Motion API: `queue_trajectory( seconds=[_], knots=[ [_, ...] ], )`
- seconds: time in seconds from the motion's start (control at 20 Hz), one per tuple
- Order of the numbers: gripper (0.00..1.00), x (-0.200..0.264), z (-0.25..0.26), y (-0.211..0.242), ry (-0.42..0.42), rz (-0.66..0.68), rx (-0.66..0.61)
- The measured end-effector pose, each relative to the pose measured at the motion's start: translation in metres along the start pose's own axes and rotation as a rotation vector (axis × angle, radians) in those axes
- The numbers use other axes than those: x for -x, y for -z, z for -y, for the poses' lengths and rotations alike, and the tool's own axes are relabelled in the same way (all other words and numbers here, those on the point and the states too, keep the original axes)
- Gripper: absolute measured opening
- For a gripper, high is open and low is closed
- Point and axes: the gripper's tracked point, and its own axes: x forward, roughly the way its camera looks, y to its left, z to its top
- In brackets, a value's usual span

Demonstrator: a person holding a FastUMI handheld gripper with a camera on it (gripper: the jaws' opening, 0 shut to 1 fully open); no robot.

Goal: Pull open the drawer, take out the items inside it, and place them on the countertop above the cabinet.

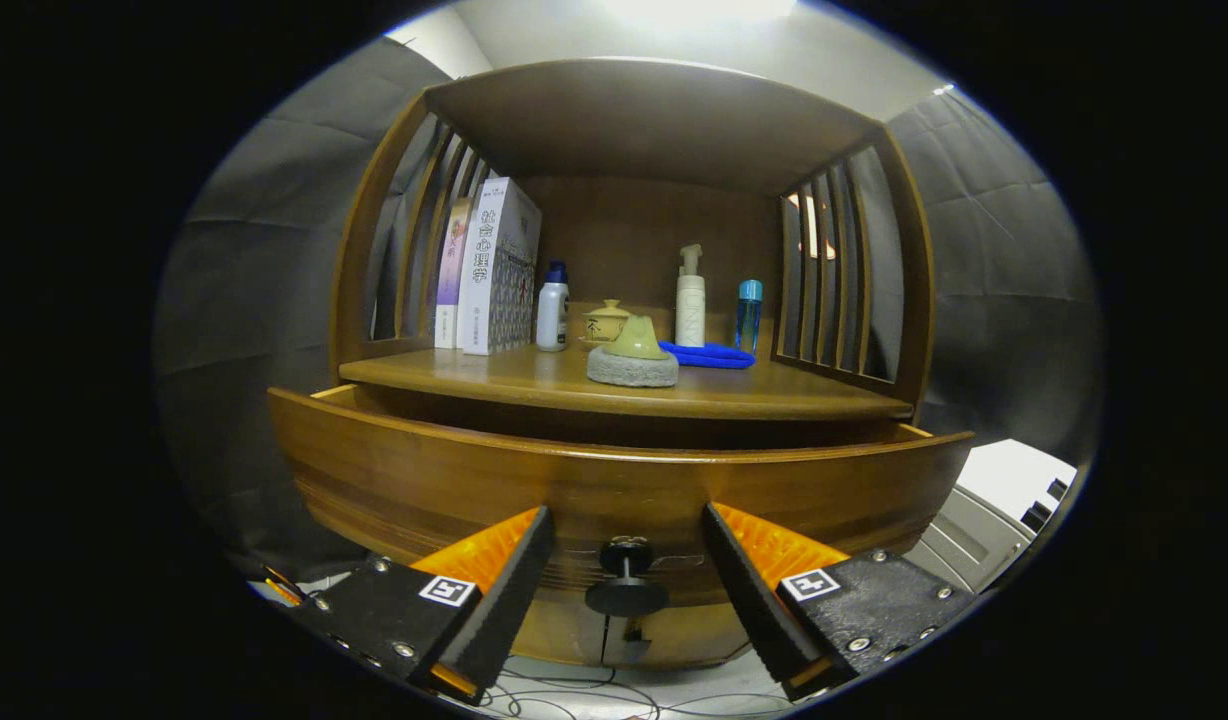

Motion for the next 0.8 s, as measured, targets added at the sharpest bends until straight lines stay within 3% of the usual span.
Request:
queue_trajectory(
  seconds=[0.45,0.65,0.8],
  knots=[
    [0.95,-0.056,-0.002,-0.005,0.007,-0.02,-0.048],
    [0.95,-0.053,-0.009,-0.01,-0.023,-0.018,-0.021],
    [0.95,-0.033,0.005,-0.045,-0.066,0.064,-0.004]
  ],
)
